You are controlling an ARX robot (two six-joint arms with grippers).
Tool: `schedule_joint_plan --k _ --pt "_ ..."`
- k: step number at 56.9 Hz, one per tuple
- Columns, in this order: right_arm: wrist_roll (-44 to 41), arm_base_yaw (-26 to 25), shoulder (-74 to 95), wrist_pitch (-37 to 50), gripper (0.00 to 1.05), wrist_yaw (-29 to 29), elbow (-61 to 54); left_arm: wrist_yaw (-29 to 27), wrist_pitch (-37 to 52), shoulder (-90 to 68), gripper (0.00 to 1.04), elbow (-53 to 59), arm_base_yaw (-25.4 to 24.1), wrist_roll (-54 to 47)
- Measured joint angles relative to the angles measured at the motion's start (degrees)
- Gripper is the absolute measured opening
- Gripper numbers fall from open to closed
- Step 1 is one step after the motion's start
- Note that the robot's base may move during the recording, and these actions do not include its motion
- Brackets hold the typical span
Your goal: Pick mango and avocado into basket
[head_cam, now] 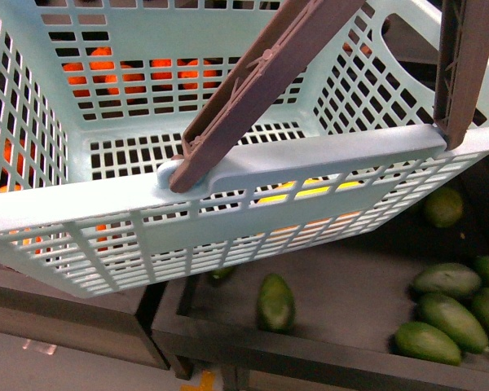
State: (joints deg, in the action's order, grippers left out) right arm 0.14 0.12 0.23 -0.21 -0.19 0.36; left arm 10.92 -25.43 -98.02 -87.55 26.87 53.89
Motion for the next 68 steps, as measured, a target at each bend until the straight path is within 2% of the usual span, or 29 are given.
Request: schedule_joint_plan --k 11,22,27,29,32,37,46,50,54,68 --pt "0.0 -0.1 0.0 0.0 0.97 0.0 0.0 -1.5 0.0 0.0 0.05 0.0 -1.1 -0.7" --pt "0.0 -0.1 0.1 -0.1 0.97 0.2 0.0 -0.2 0.0 0.0 0.05 0.0 -0.3 -0.4" --pt "8.1 0.9 10.4 -15.1 0.97 11.2 7.2 0.0 0.0 0.0 0.05 0.0 -0.1 -0.3" --pt "10.9 -0.5 15.9 -18.7 0.97 12.9 9.7 0.1 0.0 0.0 0.05 0.0 -0.1 -0.2" --pt "13.0 -2.7 21.4 -19.2 0.97 13.3 11.2 0.3 0.0 0.0 0.05 0.0 0.0 0.0" --pt "15.5 -7.8 32.0 -13.4 0.97 10.6 12.3 0.9 0.0 0.0 0.05 0.0 0.3 0.1" --pt "17.3 -15.0 49.8 2.2 0.97 7.4 14.1 0.3 0.0 0.0 0.05 0.0 0.2 0.3" --pt "19.6 -18.1 65.2 13.2 0.97 5.6 16.8 -0.4 0.0 0.0 0.05 0.0 0.1 -0.1" --pt "22.0 -18.7 77.8 20.3 0.97 4.5 19.6 -0.4 0.0 0.0 0.05 0.0 -0.1 0.0" --pt "30.8 -19.4 101.8 29.6 0.97 4.4 27.4 0.2 0.0 0.0 0.05 0.0 0.0 0.0"
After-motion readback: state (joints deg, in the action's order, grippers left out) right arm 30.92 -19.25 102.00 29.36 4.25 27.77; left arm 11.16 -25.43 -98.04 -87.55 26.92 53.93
